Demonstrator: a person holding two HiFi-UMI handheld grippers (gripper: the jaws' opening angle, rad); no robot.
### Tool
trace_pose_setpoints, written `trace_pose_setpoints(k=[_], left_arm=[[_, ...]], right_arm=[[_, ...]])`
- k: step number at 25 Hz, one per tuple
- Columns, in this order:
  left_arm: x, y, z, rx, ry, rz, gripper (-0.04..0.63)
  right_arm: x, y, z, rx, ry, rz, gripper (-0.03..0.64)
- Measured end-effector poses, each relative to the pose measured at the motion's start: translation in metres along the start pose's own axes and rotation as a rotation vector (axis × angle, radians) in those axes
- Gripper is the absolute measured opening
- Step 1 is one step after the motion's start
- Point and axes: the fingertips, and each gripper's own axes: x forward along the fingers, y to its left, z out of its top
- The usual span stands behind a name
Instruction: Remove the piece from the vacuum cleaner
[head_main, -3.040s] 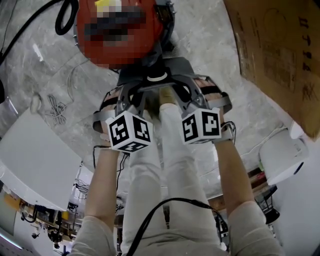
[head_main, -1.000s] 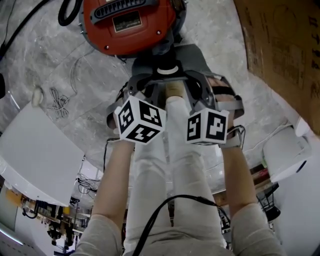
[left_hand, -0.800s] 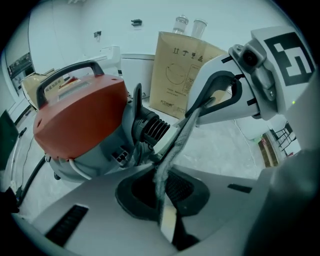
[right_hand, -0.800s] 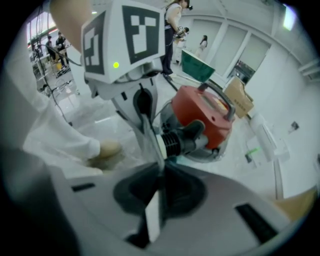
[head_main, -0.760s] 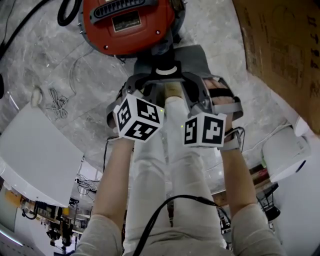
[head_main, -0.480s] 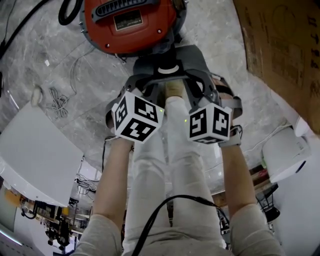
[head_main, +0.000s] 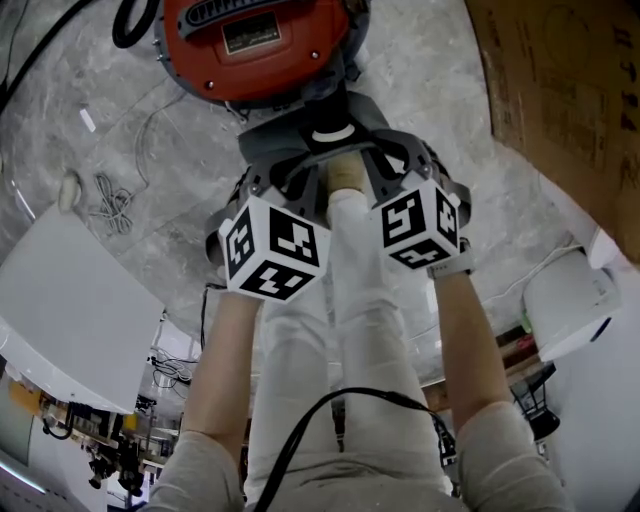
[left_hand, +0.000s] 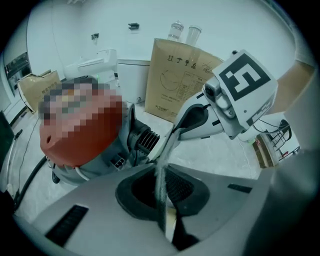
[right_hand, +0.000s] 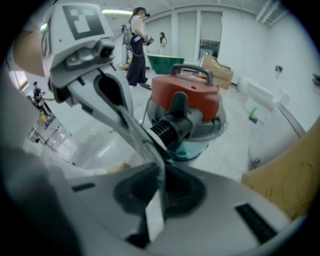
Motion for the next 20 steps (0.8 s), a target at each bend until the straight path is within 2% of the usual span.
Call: trace_pose_setpoints(k=[2, 5, 7, 12, 14, 18, 20], left_arm=[[0.003, 0.0, -0.004, -0.036, -0.002, -0.013, 0.034], [0.009, 0.004, -0.011, -0.09, 0.006, -0.018, 0.034], [0.014, 0.007, -0.016, -0.097, 0.016, -0.014, 0.034], [0.026, 0.01, -0.022, -0.113, 0.018, -0.009, 0.034], [0.028, 0.008, -0.023, -0.122, 0.023, -0.017, 0.034], [0.021, 0.002, -0.02, -0.092, 0.035, -0.026, 0.034], [0.015, 0.0, -0.018, -0.095, 0.025, -0.026, 0.034]], right_arm=[[-0.005, 0.0, 0.002, -0.029, 0.001, -0.017, 0.026], [-0.014, 0.003, 0.006, -0.172, 0.019, -0.065, 0.026], [-0.018, 0.005, 0.012, -0.244, 0.029, -0.083, 0.026], [-0.022, 0.012, 0.017, -0.323, 0.042, -0.091, 0.026], [-0.019, 0.013, 0.012, -0.285, 0.042, -0.07, 0.026], [-0.009, 0.009, 0.005, -0.093, 0.005, -0.005, 0.026], [-0.005, 0.008, 0.003, -0.033, -0.004, 0.011, 0.026]])
